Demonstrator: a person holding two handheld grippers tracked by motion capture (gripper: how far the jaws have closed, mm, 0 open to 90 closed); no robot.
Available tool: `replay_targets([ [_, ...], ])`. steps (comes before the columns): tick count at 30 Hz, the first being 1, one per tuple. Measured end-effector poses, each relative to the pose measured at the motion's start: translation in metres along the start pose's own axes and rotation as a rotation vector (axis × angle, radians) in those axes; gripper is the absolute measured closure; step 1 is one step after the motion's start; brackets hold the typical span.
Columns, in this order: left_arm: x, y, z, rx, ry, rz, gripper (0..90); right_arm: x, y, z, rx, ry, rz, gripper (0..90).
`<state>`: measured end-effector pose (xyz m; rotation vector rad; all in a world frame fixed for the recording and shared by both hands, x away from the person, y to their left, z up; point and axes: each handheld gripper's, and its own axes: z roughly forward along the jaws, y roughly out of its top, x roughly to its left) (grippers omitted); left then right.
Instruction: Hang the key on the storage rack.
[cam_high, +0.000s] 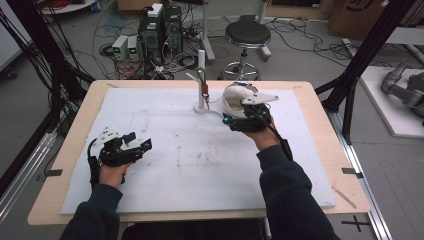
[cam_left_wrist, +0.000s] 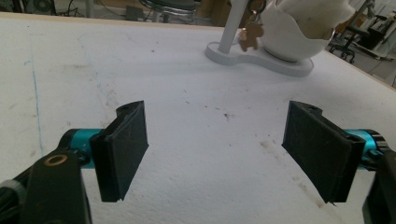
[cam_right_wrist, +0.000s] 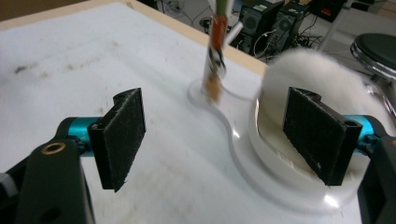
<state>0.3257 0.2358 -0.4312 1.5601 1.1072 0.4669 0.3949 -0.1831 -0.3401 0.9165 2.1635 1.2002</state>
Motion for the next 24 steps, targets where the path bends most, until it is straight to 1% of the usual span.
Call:
replay_targets([
  [1,0.000,0.000,0.000,-0.002,-0.001,0.002,21.3,-0.003,-0.008,-0.004,0.004,-0.003,0.013,21.7],
  [3,-0.001,0.001,0.002,-0.003,0.001,0.006,21.3,-0.009,-0.026,-0.013,-0.001,-0.006,0.022,21.7],
  [7,-0.002,0.001,0.005,-0.007,-0.005,0.007,21.7,-0.019,-0.060,-0.032,0.003,-0.031,0.058,21.7],
  [10,-0.003,0.001,0.006,-0.010,-0.007,0.012,21.9,-0.023,-0.081,-0.045,0.014,-0.052,0.080,21.7],
  [12,-0.003,0.002,0.006,-0.010,-0.008,0.020,22.1,-0.025,-0.092,-0.052,0.011,-0.064,0.095,21.7],
  [15,-0.004,0.002,0.005,-0.015,-0.010,0.026,22.0,-0.027,-0.105,-0.060,0.013,-0.084,0.112,21.7],
  [17,-0.005,0.002,0.004,-0.020,-0.011,0.032,22.0,-0.028,-0.111,-0.064,0.018,-0.089,0.118,21.7],
  [24,-0.008,0.003,0.003,-0.026,-0.015,0.048,22.0,-0.034,-0.119,-0.074,0.009,-0.116,0.134,21.7],
])
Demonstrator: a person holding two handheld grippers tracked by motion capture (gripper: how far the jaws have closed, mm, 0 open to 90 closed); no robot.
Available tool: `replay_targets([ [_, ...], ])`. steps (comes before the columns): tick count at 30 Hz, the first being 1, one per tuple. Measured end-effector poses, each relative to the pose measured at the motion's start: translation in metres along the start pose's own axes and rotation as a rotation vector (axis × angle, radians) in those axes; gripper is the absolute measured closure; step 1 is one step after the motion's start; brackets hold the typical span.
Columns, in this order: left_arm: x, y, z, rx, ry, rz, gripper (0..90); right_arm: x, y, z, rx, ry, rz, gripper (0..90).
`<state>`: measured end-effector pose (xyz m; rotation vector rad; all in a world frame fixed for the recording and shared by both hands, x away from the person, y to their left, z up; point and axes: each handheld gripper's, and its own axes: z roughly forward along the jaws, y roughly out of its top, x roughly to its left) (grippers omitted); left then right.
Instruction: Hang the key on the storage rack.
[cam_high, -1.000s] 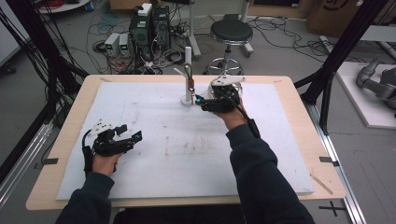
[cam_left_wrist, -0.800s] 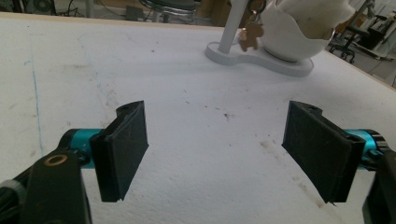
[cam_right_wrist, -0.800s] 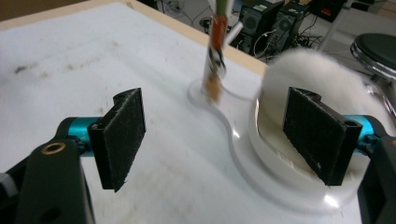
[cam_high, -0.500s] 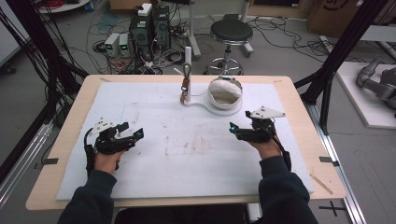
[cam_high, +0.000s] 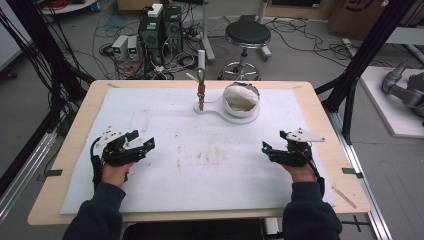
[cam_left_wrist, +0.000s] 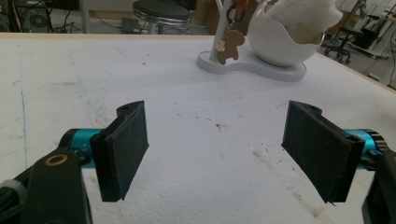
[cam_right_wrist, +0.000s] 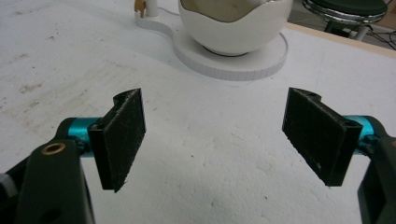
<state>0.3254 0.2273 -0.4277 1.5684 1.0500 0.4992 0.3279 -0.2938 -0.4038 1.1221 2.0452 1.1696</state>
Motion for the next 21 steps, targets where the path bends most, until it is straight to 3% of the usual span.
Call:
replay_targets([
  [8,-0.006,0.000,-0.001,-0.001,-0.005,0.011,22.0,-0.008,-0.005,-0.010,-0.015,-0.020,0.030,21.8],
  [21,-0.010,0.000,0.001,-0.001,-0.019,0.022,22.0,-0.011,-0.010,-0.012,-0.002,-0.039,0.024,21.8],
])
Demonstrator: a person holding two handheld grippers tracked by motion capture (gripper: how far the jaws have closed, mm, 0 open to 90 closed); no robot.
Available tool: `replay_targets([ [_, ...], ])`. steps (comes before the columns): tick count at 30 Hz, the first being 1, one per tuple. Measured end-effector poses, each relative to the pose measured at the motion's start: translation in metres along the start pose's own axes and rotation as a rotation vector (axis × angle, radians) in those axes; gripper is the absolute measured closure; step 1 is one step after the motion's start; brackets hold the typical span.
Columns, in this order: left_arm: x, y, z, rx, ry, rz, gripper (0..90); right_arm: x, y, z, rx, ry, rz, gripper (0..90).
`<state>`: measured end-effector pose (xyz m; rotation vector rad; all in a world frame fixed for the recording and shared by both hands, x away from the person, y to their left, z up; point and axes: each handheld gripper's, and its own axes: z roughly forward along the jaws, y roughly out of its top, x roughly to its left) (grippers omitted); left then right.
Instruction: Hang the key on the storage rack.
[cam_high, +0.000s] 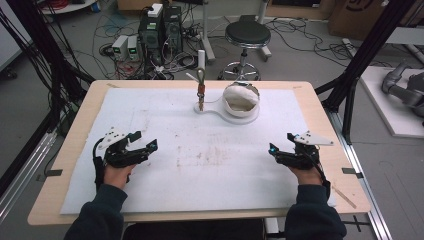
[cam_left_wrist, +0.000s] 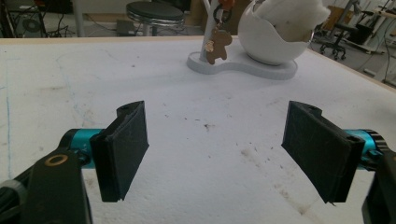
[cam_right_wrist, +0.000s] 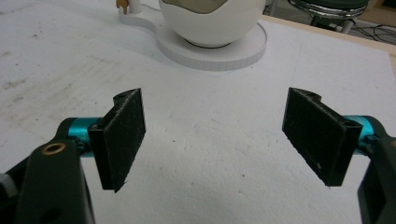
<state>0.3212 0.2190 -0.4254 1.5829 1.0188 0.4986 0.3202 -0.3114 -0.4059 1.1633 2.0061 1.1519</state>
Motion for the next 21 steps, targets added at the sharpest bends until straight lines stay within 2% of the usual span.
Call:
replay_targets([
  [6,-0.0003,0.0005,0.0007,-0.002,-0.006,0.003,22.0,-0.0025,-0.0023,0.0005,0.020,-0.031,-0.019,21.7],
  [21,0.0002,-0.0006,0.0020,0.004,-0.001,-0.006,22.0,-0.0039,-0.0027,0.0018,0.023,-0.034,-0.015,21.8],
])
